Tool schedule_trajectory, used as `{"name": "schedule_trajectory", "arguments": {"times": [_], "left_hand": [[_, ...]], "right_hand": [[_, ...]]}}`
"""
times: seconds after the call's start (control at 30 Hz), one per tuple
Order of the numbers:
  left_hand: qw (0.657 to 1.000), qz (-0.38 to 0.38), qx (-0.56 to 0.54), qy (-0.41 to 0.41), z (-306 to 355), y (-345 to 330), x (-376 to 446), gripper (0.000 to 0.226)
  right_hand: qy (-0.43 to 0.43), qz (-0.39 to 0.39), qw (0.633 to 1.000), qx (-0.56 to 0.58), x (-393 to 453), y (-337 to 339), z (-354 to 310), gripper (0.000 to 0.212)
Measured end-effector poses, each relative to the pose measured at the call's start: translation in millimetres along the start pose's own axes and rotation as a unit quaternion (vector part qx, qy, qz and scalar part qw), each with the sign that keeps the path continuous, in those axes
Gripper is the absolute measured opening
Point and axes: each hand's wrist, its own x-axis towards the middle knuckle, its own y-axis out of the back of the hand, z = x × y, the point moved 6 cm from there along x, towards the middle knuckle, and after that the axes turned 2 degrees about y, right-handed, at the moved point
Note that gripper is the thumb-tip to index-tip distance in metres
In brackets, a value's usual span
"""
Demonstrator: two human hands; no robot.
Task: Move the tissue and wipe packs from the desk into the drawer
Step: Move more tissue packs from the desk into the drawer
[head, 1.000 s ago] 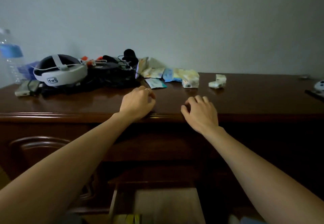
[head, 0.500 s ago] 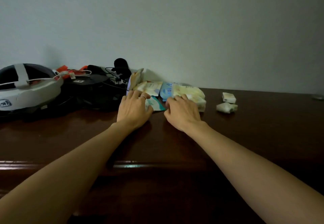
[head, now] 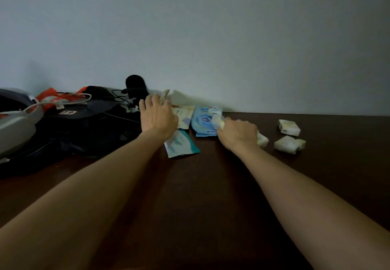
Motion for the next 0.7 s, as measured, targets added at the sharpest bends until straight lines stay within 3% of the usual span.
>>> {"name": "schedule_trajectory", "arguments": {"times": [0.1, 0.2, 0.3, 0.33, 0.37, 0.43, 0.47, 0.5, 0.63, 0.7], "left_hand": [[0.998, 0.004, -0.042, -0.05, 18.1, 5.8, -12.3, 0.039], [0.994, -0.042, -0.097, -0.024, 13.3, 19.7, -26.0, 0.049], [0.979, -0.058, -0.194, -0.034, 19.4, 44.2, -54.9, 0.032], [0.961, -0.055, -0.272, -0.019, 22.4, 54.9, -68.7, 0.035], [0.917, -0.074, -0.391, 0.031, 22.8, 63.9, -84.4, 0.043], [0.745, -0.142, -0.633, 0.154, 24.8, 73.8, -117.8, 0.05], [0.67, -0.167, -0.699, 0.184, 24.7, 76.1, -134.1, 0.046], [0.64, -0.183, -0.72, 0.197, 22.5, 81.5, -149.8, 0.04], [0.639, -0.182, -0.707, 0.242, -0.5, 84.9, -209.5, 0.044], [0.662, -0.164, -0.682, 0.262, -14.7, 86.3, -232.3, 0.052]], "right_hand": [[-0.014, 0.087, 0.99, 0.106, -11.0, 17.8, 6.1, 0.032], [0.032, 0.203, 0.962, 0.179, -35.4, 52.9, 7.5, 0.026], [0.116, 0.211, 0.945, 0.222, -72.7, 72.8, 2.7, 0.033], [0.123, 0.183, 0.937, 0.27, -87.0, 75.5, 2.5, 0.034], [0.133, 0.149, 0.923, 0.328, -102.1, 76.6, 1.3, 0.034], [0.18, 0.079, 0.887, 0.418, -135.7, 79.3, -6.2, 0.036], [0.206, 0.06, 0.871, 0.441, -154.6, 82.9, -9.8, 0.038], [0.225, 0.057, 0.854, 0.465, -172.7, 87.0, -11.4, 0.044], [0.162, 0.041, 0.786, 0.595, -228.9, 85.6, 1.3, 0.077], [0.151, -0.002, 0.8, 0.581, -243.8, 82.0, 2.8, 0.082]]}}
